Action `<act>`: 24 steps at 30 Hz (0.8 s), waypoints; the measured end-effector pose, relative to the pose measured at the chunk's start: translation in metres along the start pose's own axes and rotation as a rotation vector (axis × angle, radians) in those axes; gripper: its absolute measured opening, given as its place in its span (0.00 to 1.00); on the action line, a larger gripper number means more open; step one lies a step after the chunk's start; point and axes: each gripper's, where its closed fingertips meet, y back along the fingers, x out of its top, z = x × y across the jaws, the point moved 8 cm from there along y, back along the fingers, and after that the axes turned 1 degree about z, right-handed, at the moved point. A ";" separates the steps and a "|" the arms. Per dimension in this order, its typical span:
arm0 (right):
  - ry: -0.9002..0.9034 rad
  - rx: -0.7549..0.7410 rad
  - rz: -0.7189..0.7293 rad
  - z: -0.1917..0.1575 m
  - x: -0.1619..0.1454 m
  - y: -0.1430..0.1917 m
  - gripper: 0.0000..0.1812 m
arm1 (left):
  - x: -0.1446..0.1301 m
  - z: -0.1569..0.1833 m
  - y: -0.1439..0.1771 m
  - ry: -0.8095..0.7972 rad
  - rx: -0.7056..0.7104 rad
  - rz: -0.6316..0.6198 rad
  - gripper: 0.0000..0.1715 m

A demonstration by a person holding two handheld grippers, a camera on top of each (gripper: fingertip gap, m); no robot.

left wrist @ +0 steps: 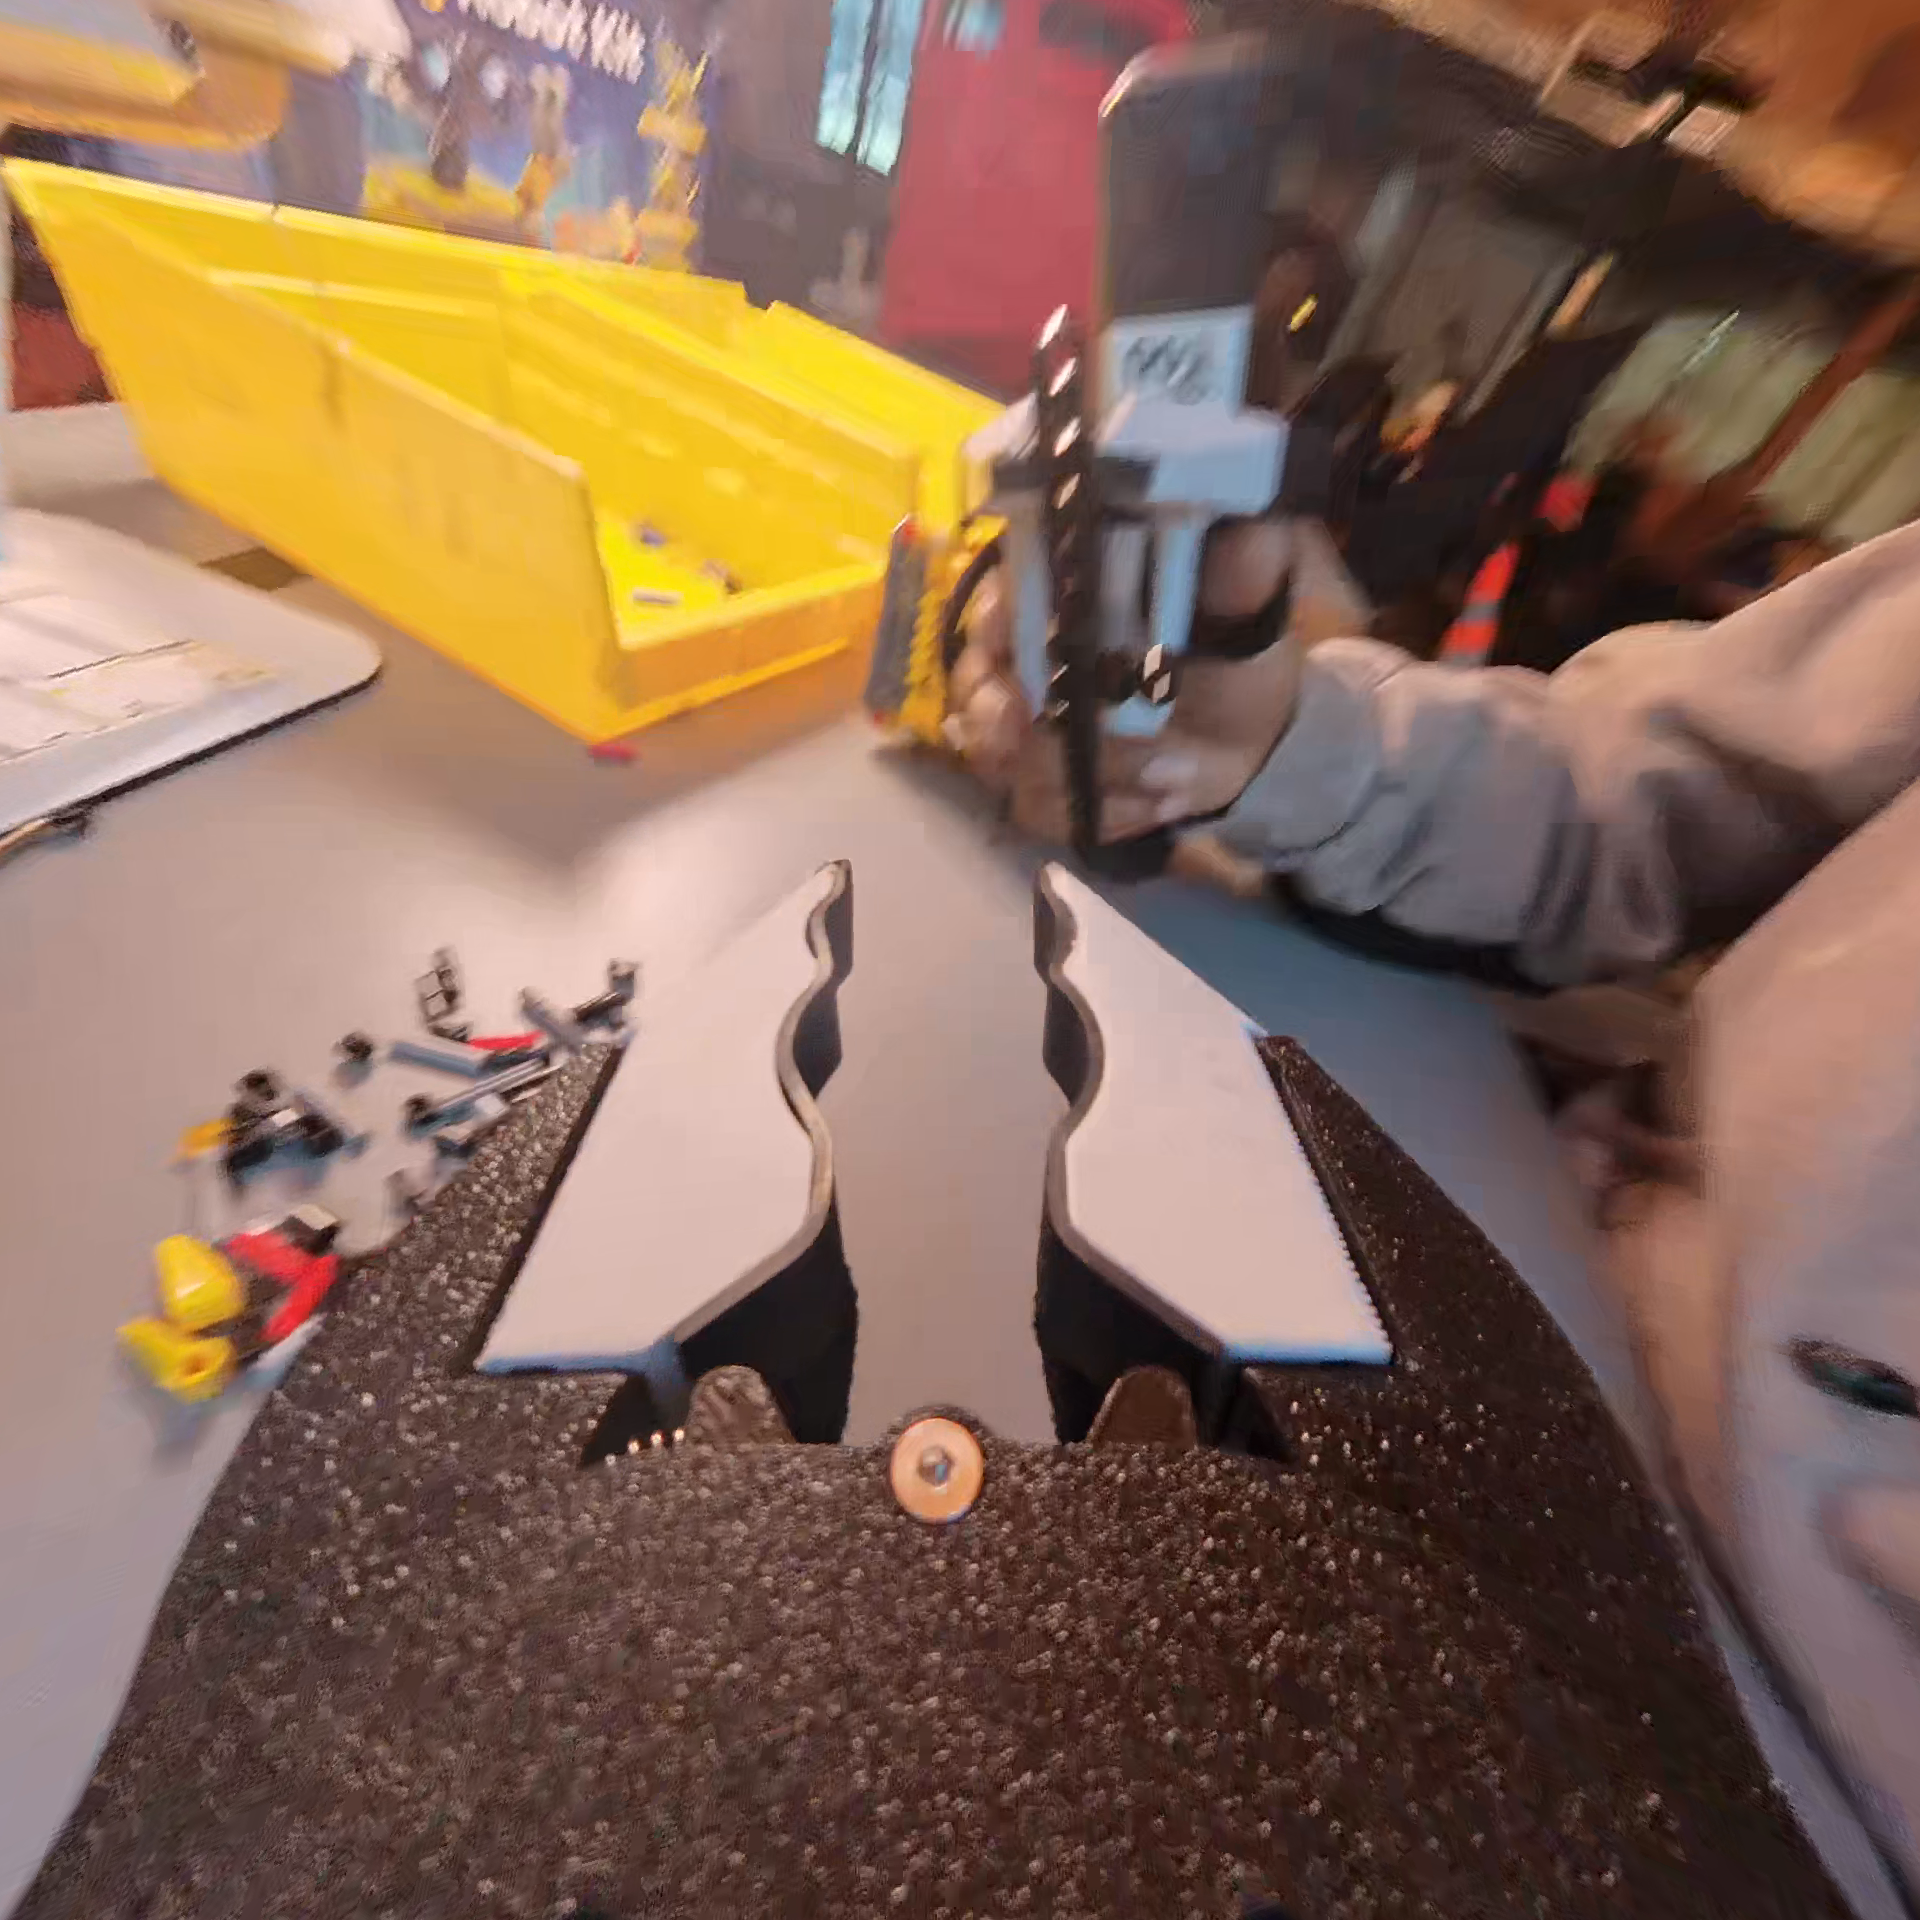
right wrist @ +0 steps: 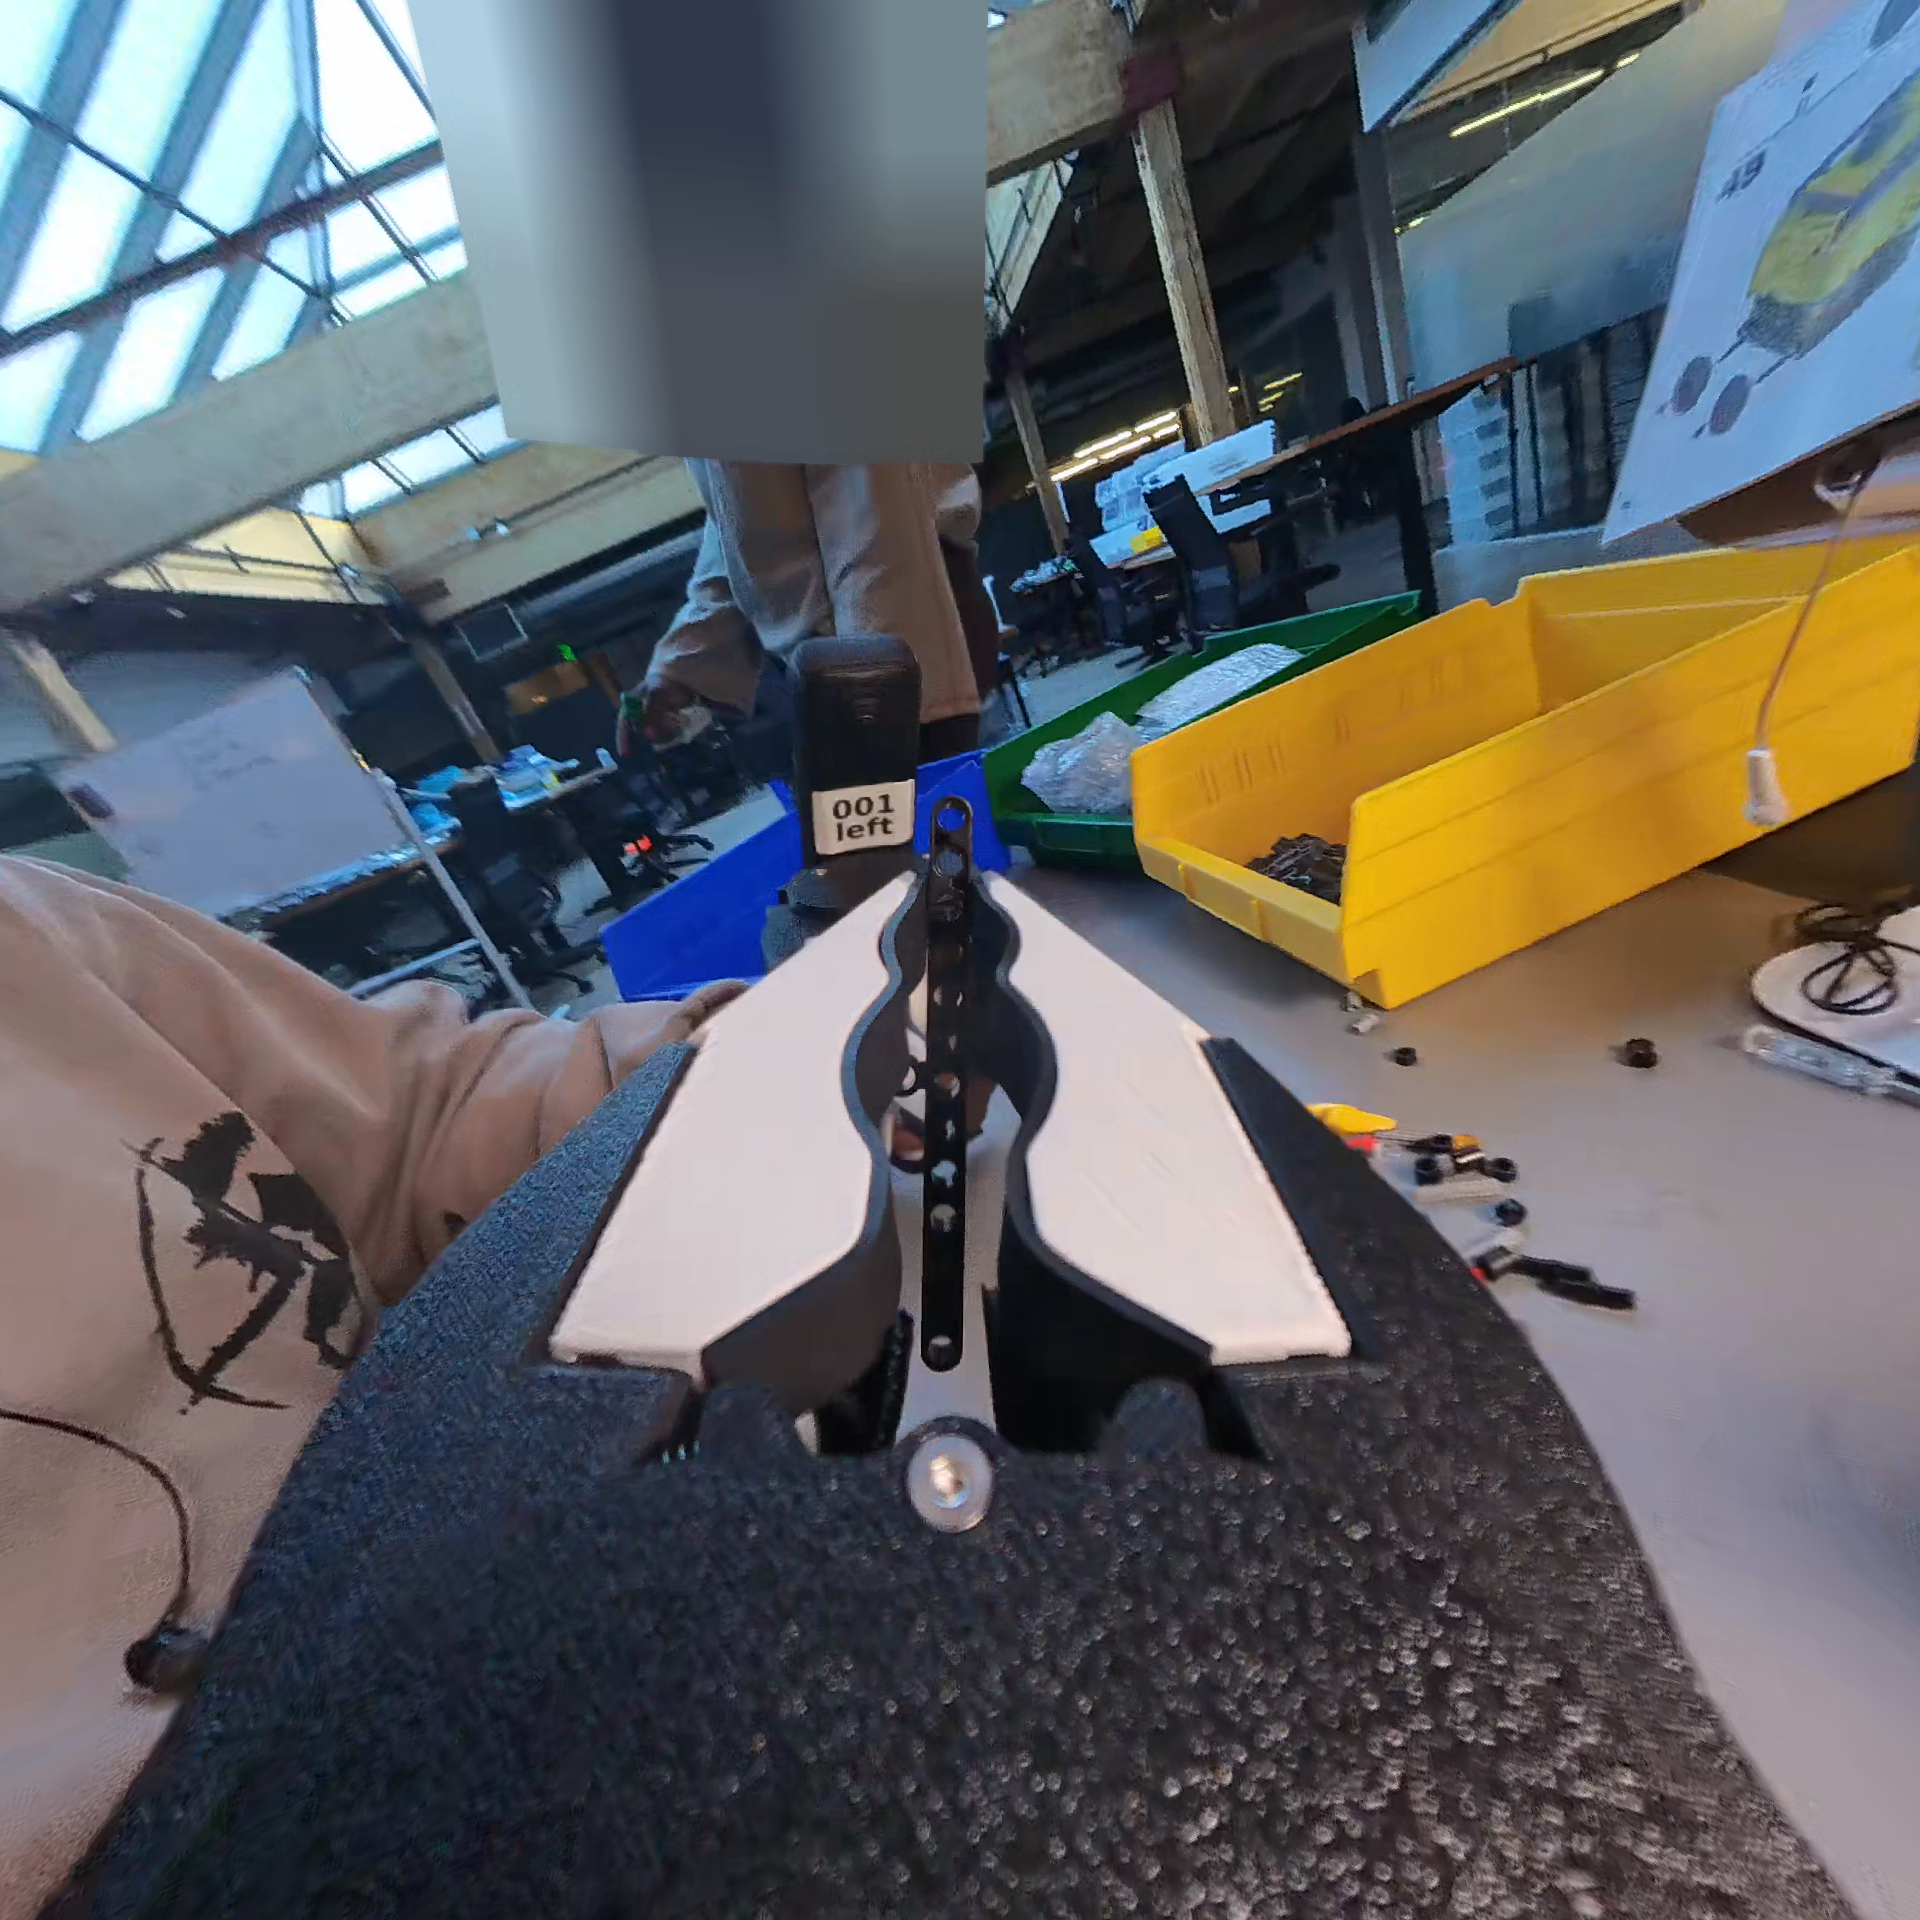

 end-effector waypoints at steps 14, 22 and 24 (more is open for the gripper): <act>-0.103 0.088 0.095 -0.009 -0.015 -0.016 0.03 | 0.004 0.028 -0.004 0.012 -0.145 0.057 0.16; -0.086 0.096 0.101 -0.011 -0.012 -0.015 0.03 | -0.003 0.031 -0.012 0.019 -0.136 -0.020 0.04; -0.073 0.096 0.099 -0.012 -0.011 -0.014 0.03 | -0.003 0.030 -0.011 0.017 -0.130 -0.022 0.04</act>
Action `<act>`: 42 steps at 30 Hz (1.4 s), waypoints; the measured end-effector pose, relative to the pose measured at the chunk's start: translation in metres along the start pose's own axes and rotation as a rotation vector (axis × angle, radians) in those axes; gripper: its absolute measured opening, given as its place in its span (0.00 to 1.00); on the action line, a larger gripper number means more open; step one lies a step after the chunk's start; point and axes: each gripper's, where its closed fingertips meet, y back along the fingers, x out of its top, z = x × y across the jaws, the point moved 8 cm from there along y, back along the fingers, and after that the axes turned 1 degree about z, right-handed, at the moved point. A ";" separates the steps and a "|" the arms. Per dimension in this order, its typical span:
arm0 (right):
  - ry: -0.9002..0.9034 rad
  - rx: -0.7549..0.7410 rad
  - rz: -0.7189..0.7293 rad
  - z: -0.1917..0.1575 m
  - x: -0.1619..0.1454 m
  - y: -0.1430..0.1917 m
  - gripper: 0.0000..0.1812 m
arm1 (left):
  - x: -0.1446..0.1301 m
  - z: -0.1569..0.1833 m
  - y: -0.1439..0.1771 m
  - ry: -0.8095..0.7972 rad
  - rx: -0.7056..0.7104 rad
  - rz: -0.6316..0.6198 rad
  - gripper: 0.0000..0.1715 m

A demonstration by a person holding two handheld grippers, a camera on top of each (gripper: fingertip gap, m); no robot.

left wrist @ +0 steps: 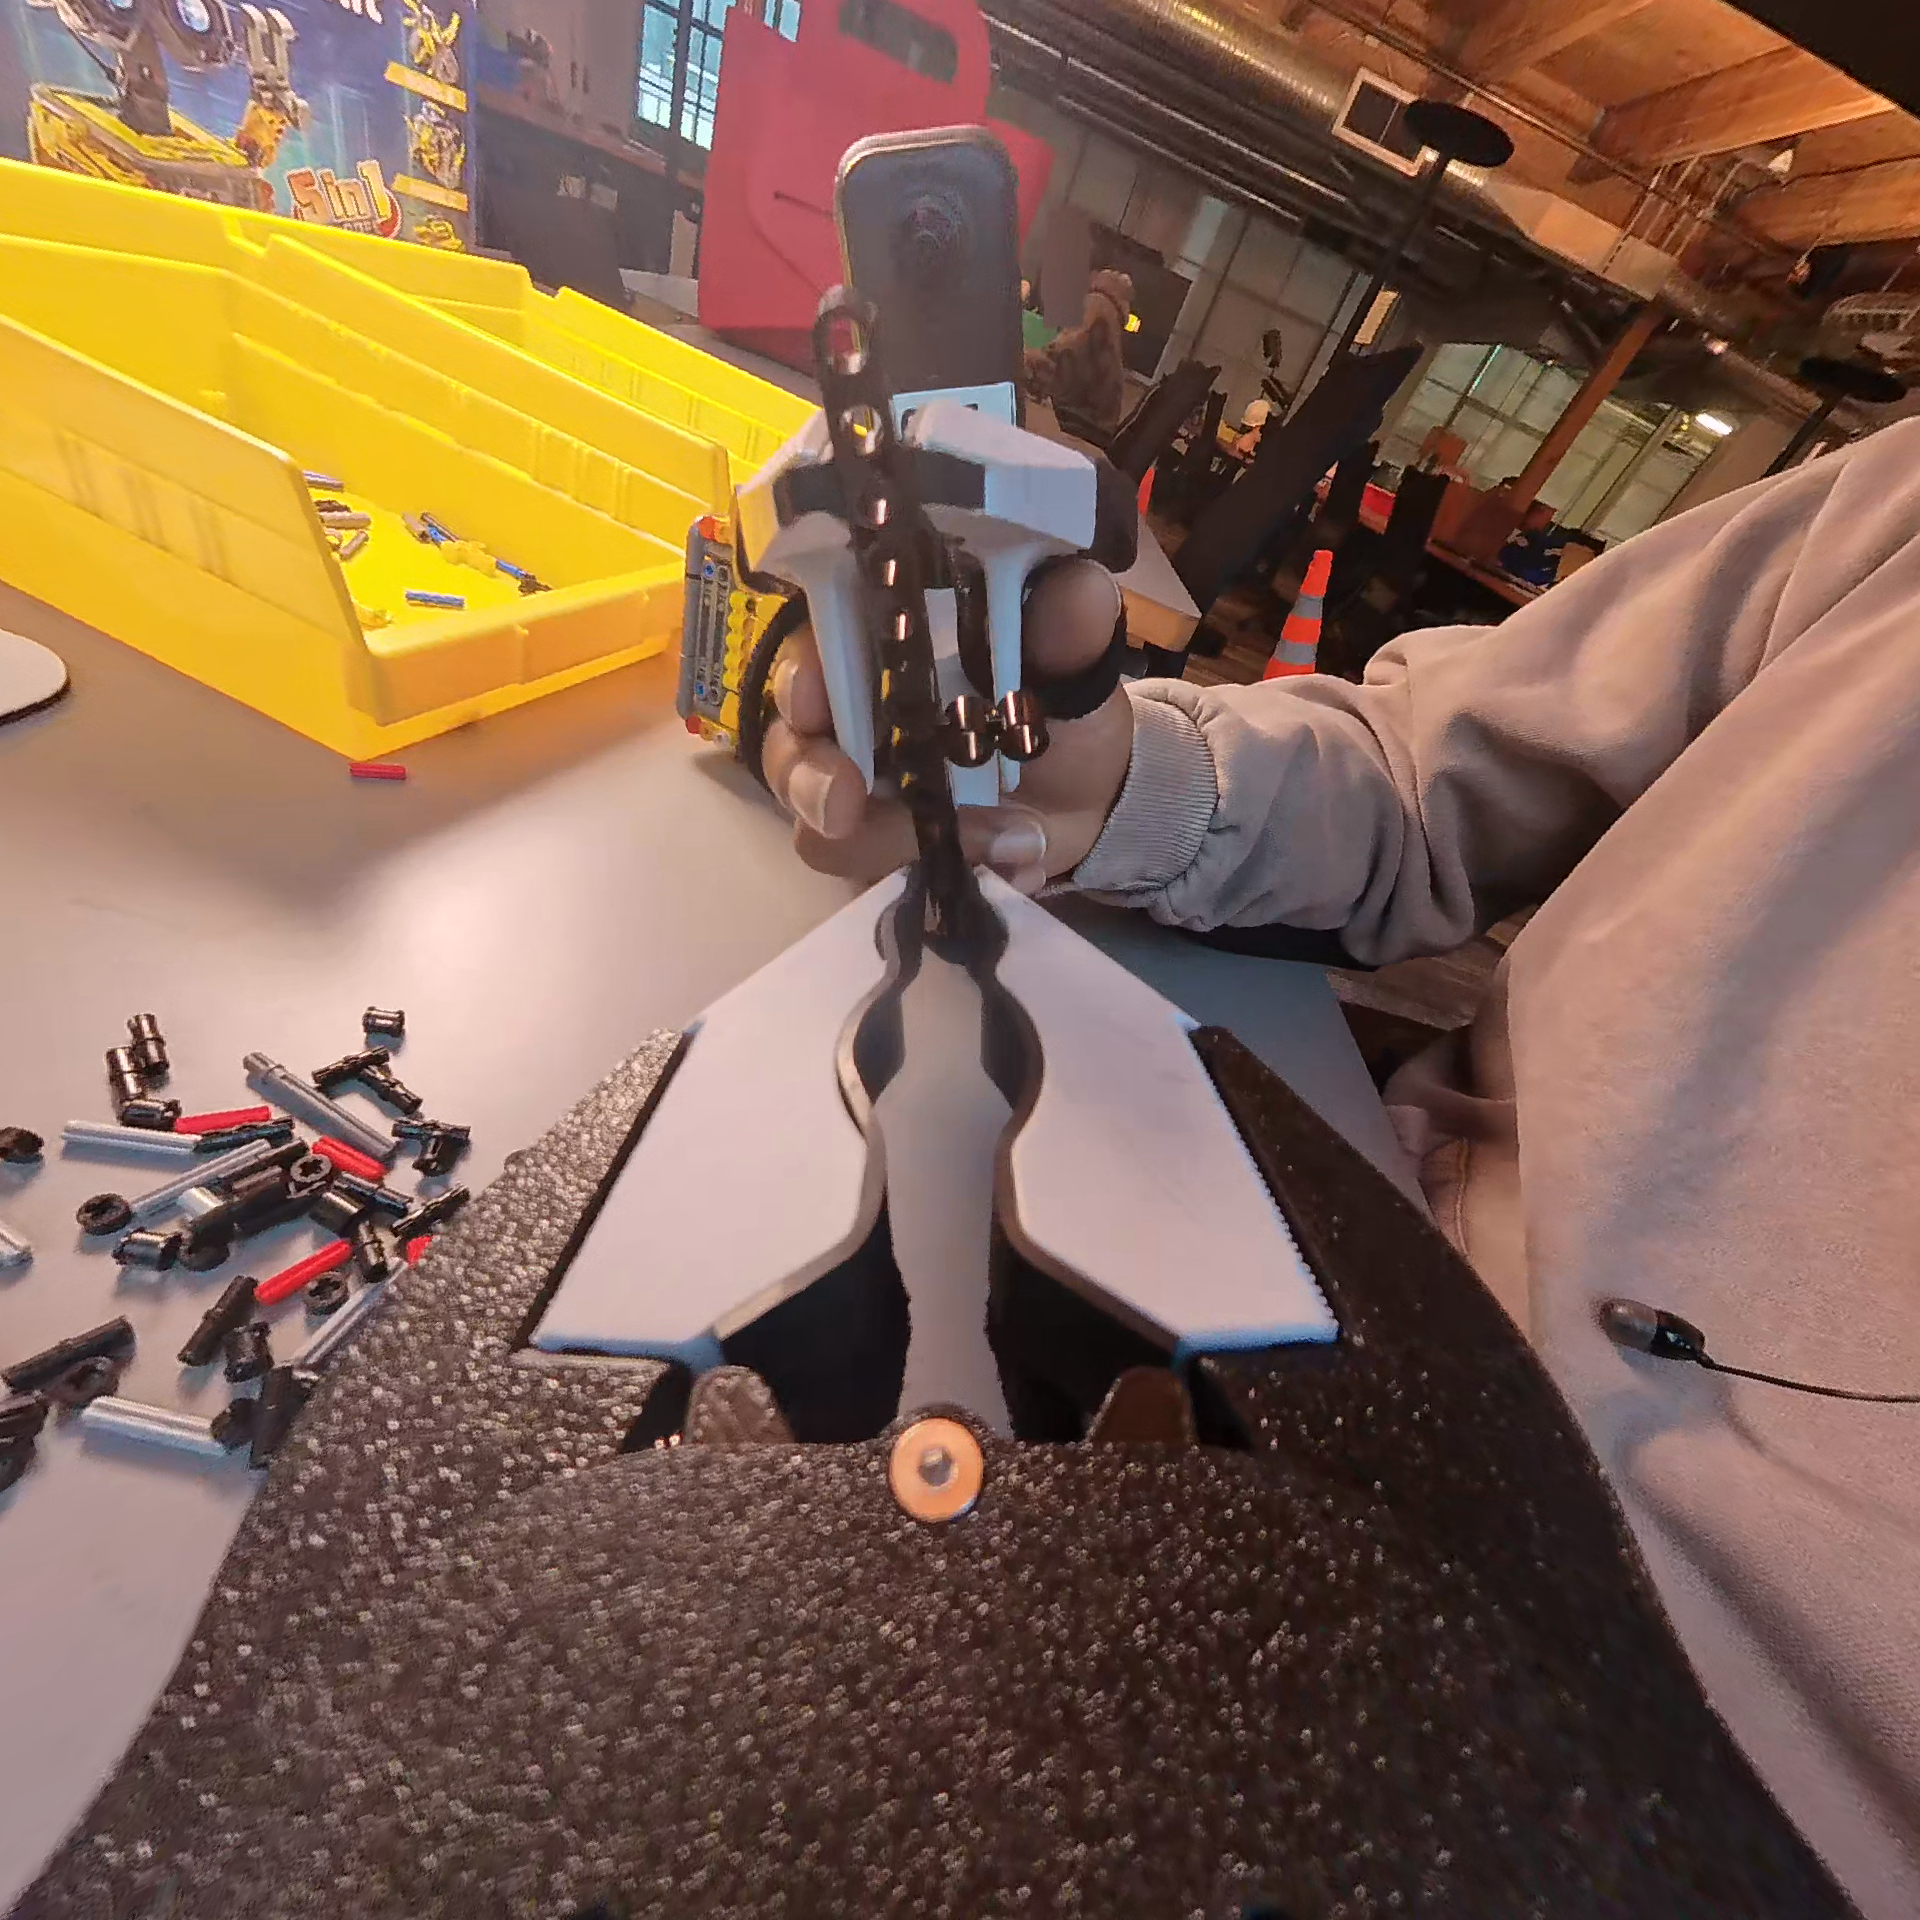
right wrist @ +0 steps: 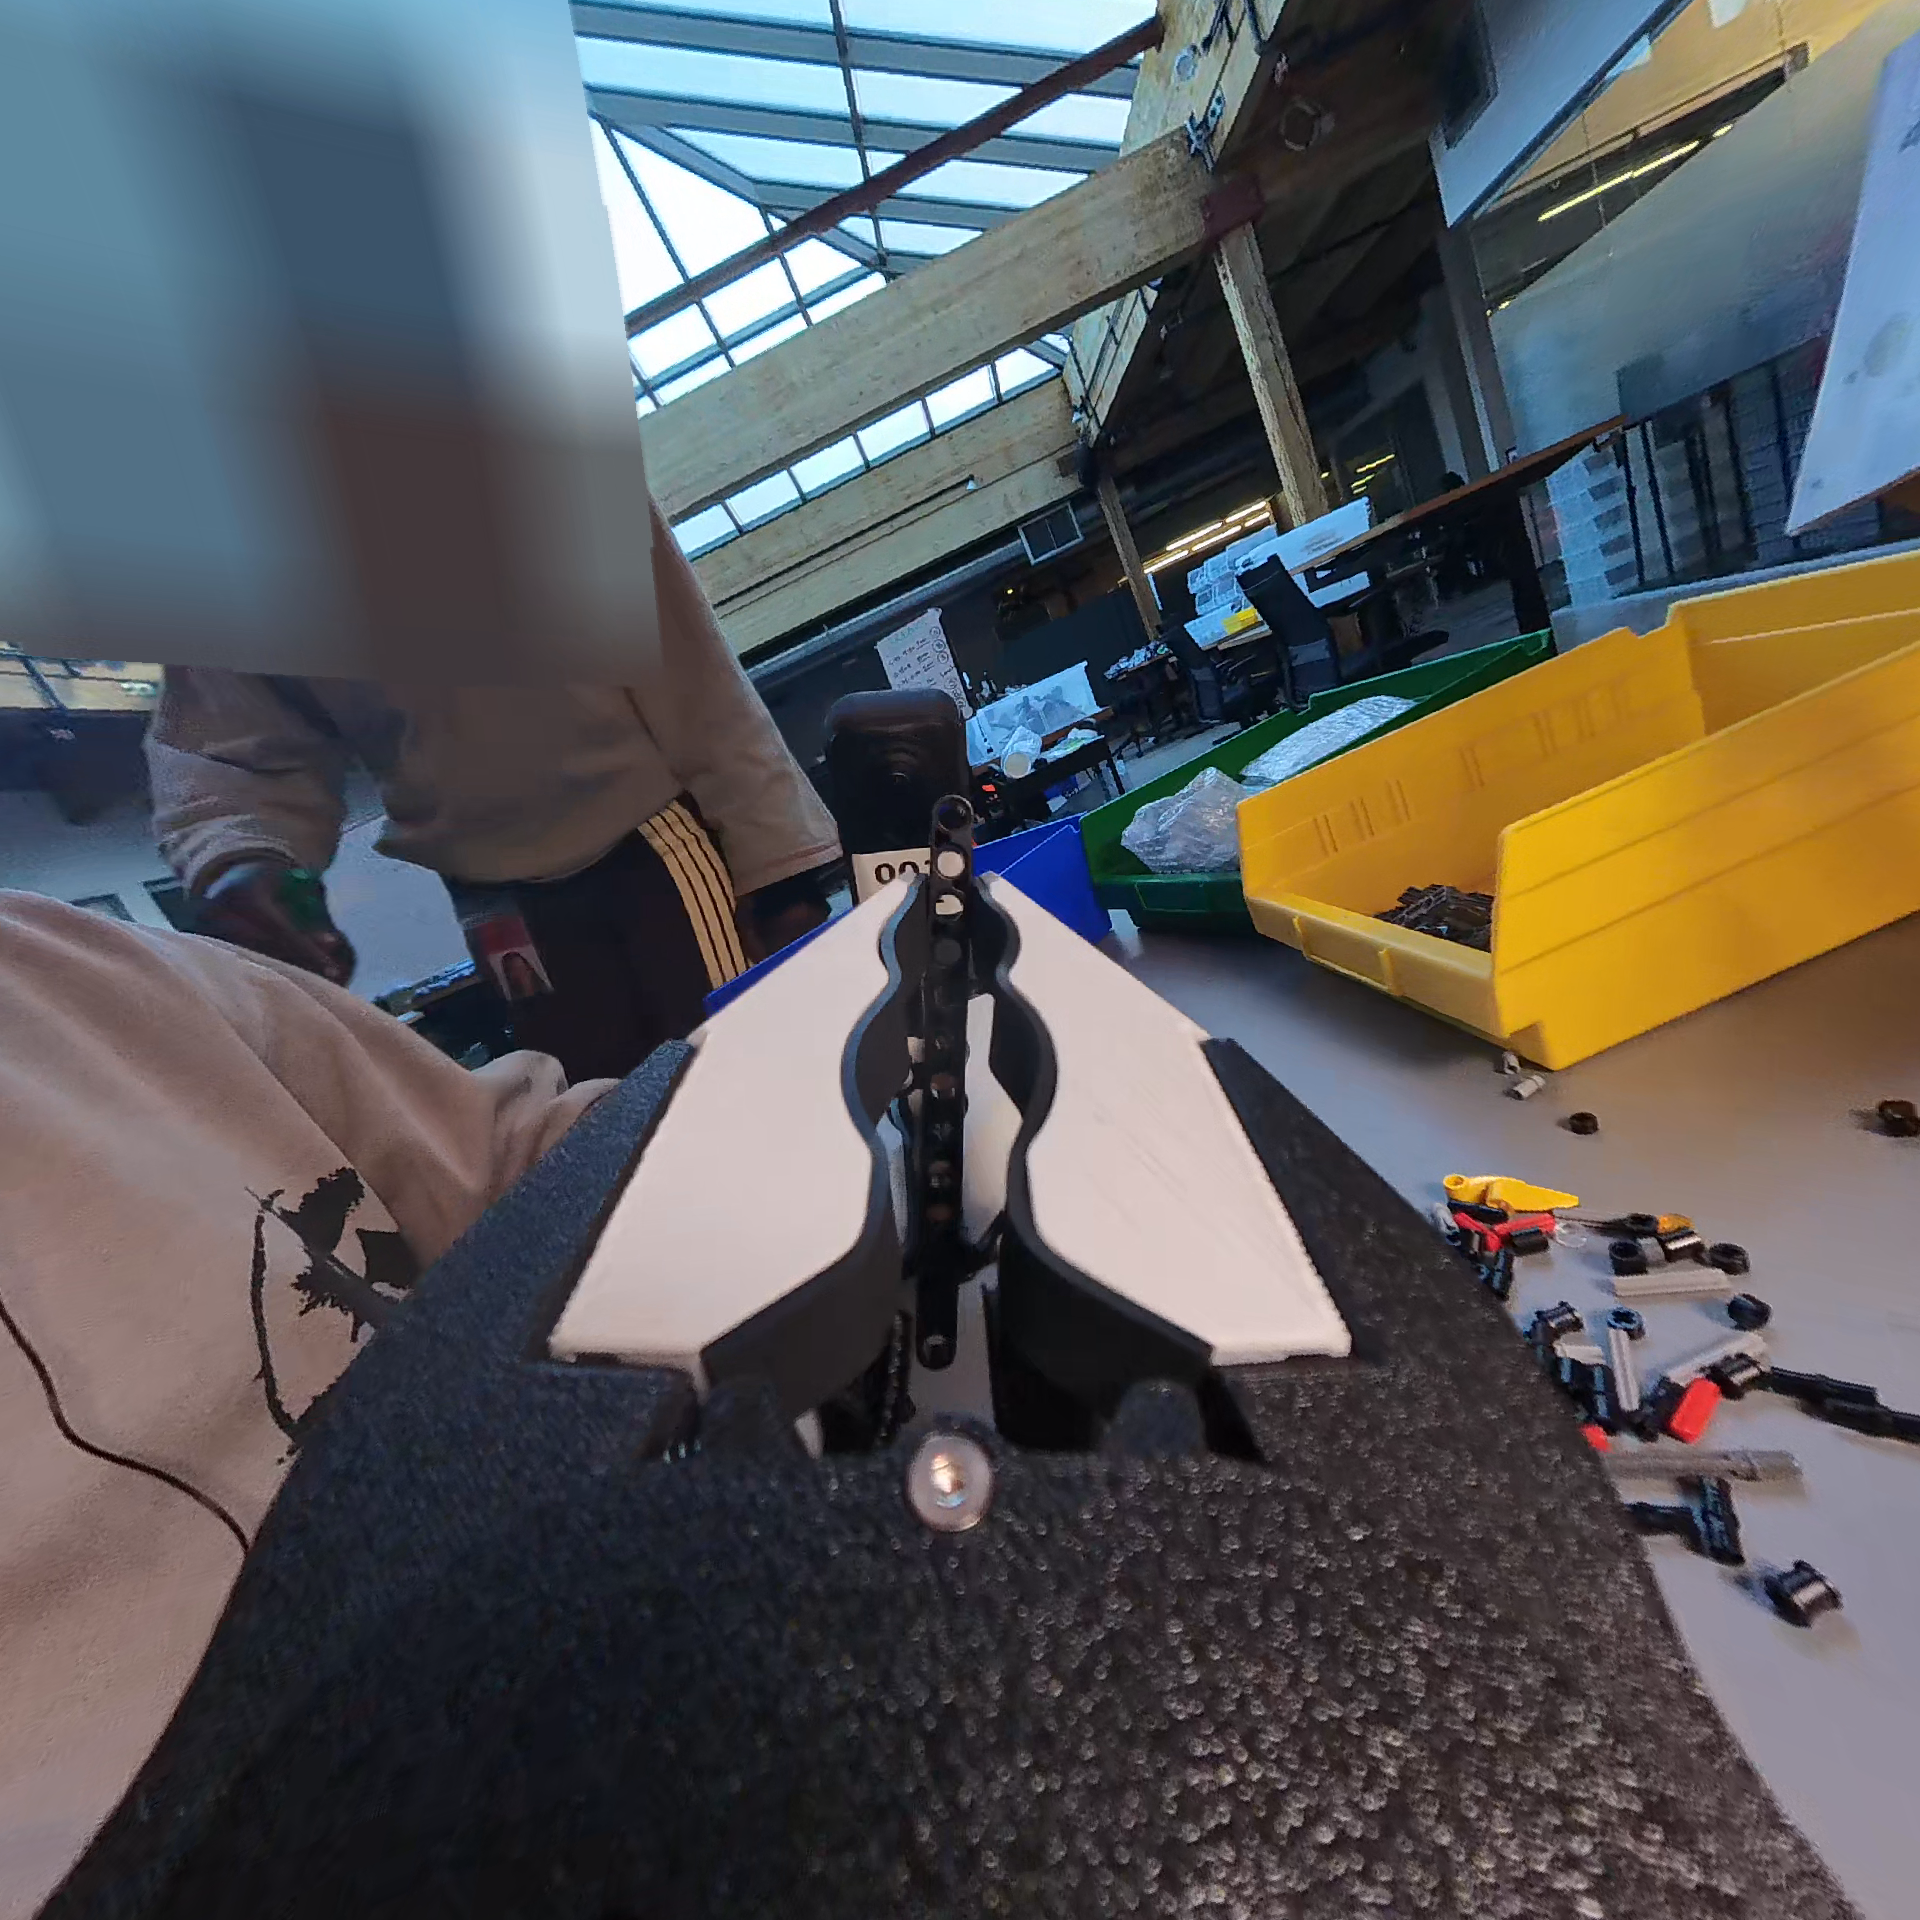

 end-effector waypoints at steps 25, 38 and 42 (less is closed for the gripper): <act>0.127 0.022 -0.328 -0.007 -0.004 -0.001 0.02 | 0.018 0.001 0.021 0.062 -0.020 0.173 0.01; 0.133 -0.002 -0.345 -0.006 0.002 -0.001 0.02 | 0.022 0.000 0.021 0.050 0.004 0.191 0.01; 0.143 -0.008 -0.362 -0.006 0.003 -0.001 0.02 | 0.024 -0.001 0.022 0.034 0.008 0.182 0.01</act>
